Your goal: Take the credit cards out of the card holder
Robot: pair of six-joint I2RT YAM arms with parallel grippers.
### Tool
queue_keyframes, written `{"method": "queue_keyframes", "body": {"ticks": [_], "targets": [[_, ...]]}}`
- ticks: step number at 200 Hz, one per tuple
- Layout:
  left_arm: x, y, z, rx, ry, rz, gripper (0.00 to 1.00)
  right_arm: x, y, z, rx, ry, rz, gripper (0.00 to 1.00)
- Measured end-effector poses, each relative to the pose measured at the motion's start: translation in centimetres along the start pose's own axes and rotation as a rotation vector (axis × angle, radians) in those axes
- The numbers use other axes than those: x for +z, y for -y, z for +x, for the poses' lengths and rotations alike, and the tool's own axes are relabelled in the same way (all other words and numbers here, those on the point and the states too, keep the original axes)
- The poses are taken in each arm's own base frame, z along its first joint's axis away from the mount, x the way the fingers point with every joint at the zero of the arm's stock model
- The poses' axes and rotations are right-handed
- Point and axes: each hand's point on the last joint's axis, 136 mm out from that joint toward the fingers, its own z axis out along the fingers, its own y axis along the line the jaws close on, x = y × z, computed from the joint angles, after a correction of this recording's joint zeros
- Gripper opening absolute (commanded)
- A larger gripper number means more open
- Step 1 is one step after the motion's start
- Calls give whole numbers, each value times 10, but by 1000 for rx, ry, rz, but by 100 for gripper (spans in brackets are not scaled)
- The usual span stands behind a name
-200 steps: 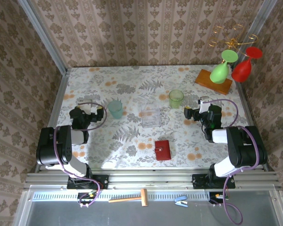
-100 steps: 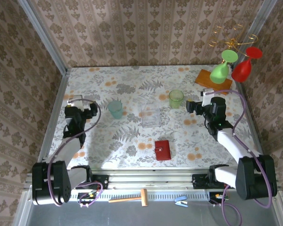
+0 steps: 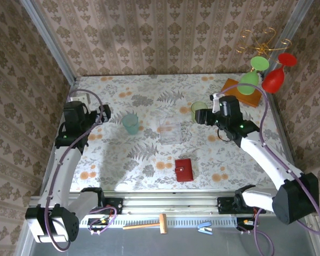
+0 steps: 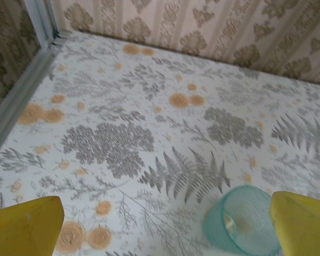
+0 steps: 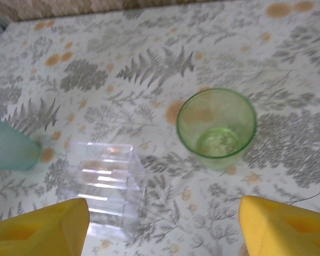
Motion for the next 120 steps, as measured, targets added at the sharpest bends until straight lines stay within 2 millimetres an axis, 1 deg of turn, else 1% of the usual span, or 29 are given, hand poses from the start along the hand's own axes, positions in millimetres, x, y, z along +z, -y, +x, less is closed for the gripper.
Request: {"method": "queue_keyframes", "body": {"ticks": [16, 33, 50, 68, 95, 108, 120], "targets": [[0, 6, 3, 14, -60, 25, 100, 10, -9, 6, 16, -60, -6, 68], [4, 9, 11, 30, -114, 43, 100, 23, -18, 14, 23, -126, -7, 61], [10, 10, 22, 35, -161, 55, 100, 37, -25, 23, 32, -186, -5, 58], [15, 10, 29, 32, -188, 65, 100, 53, -33, 33, 36, -243, 6, 57], [16, 10, 37, 25, -213, 74, 100, 72, -37, 47, 48, -304, 30, 55], [17, 7, 41, 18, -223, 68, 100, 80, -37, 53, 58, -333, 46, 49], [18, 4, 45, 12, -233, 63, 100, 90, -37, 53, 67, -347, 58, 46]]}}
